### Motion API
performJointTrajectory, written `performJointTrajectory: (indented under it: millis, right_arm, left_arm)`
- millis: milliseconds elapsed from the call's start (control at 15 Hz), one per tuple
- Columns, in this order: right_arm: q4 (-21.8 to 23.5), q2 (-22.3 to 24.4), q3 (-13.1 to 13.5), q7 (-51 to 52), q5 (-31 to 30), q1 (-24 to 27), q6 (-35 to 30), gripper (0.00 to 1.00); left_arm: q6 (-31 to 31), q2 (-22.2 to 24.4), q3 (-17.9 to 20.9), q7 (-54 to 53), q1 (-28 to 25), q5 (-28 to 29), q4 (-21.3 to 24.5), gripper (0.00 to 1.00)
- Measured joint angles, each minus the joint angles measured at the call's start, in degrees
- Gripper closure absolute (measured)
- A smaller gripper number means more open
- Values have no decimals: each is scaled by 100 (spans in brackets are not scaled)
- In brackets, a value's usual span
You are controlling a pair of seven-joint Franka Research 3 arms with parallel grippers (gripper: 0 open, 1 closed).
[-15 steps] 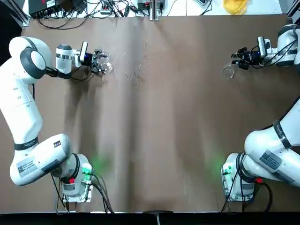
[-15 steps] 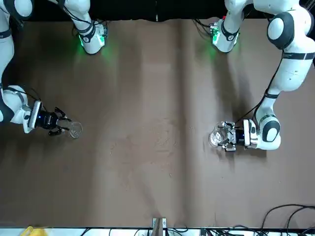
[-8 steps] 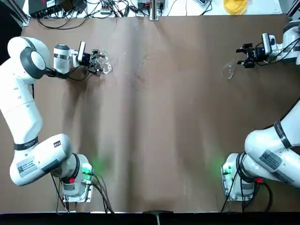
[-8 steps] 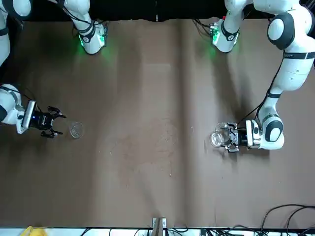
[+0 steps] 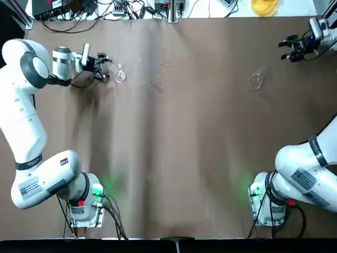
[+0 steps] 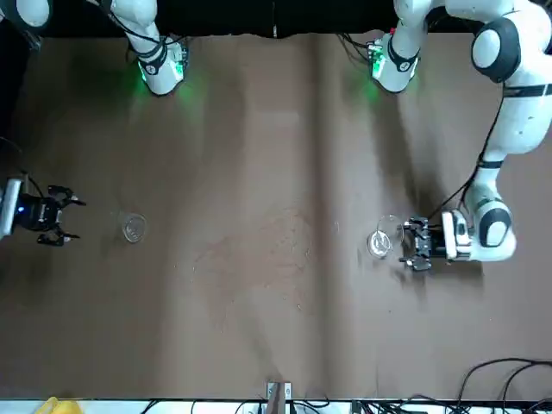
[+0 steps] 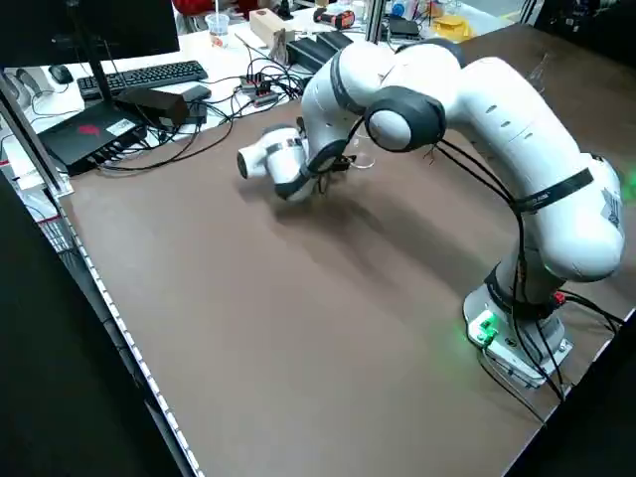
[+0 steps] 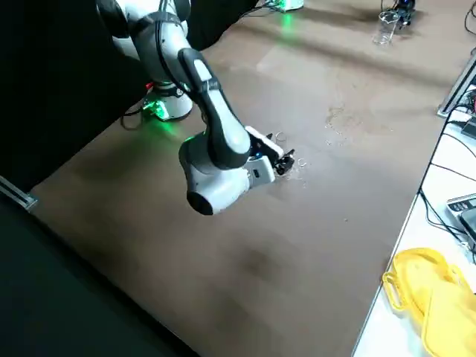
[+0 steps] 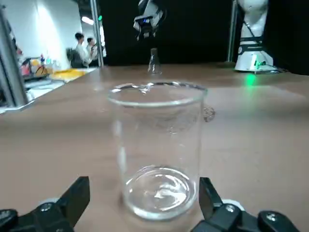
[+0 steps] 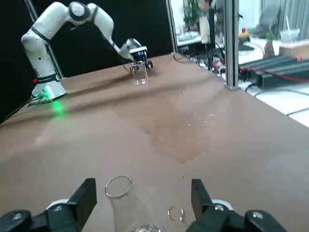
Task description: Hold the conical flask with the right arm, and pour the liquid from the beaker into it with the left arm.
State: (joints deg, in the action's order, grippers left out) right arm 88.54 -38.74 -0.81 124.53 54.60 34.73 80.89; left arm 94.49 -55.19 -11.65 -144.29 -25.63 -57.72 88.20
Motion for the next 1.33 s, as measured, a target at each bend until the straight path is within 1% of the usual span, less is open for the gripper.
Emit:
performJointTrajectory:
  millis: [133, 333, 533, 667, 933, 1200, 1267, 1333]
  right_arm:
    - [-234, 57, -55, -566, -221, -36, -10, 12]
    - [-524, 169, -101, -1413, -601, -222, -20, 12]
    - [-690, 494, -102, -2361, -1014, -578, -19, 12]
    - [-780, 753, -103, -3015, -1393, -852, -15, 12]
    - [-1022, 1134, -103, -4343, -1916, -1425, -11, 12]
    - [-1089, 1463, -103, -5728, -2573, -2036, 99, 12]
    - [-1102, 1619, -105, -6553, -2903, -2385, 337, 12]
    - [-1107, 1705, -107, -6999, -3085, -2554, 411, 12]
  left_arm:
    - [-19, 432, 132, 865, -69, 285, -58, 1]
    - [-58, 1237, 268, 2240, -107, 852, -87, 0]
    - [-65, 1973, 257, 3652, -20, 1523, -106, 0]
    - [-63, 2388, 219, 4694, 75, 2051, -120, 0]
    - [39, 3050, 207, 6878, 434, 3124, -128, 1]
    - [73, 3605, 181, 9024, 923, 4120, -126, 1]
    - [4, 3873, 169, 10109, 1148, 4598, -116, 0]
    - [-95, 3995, 165, 10650, 1245, 4784, -110, 0]
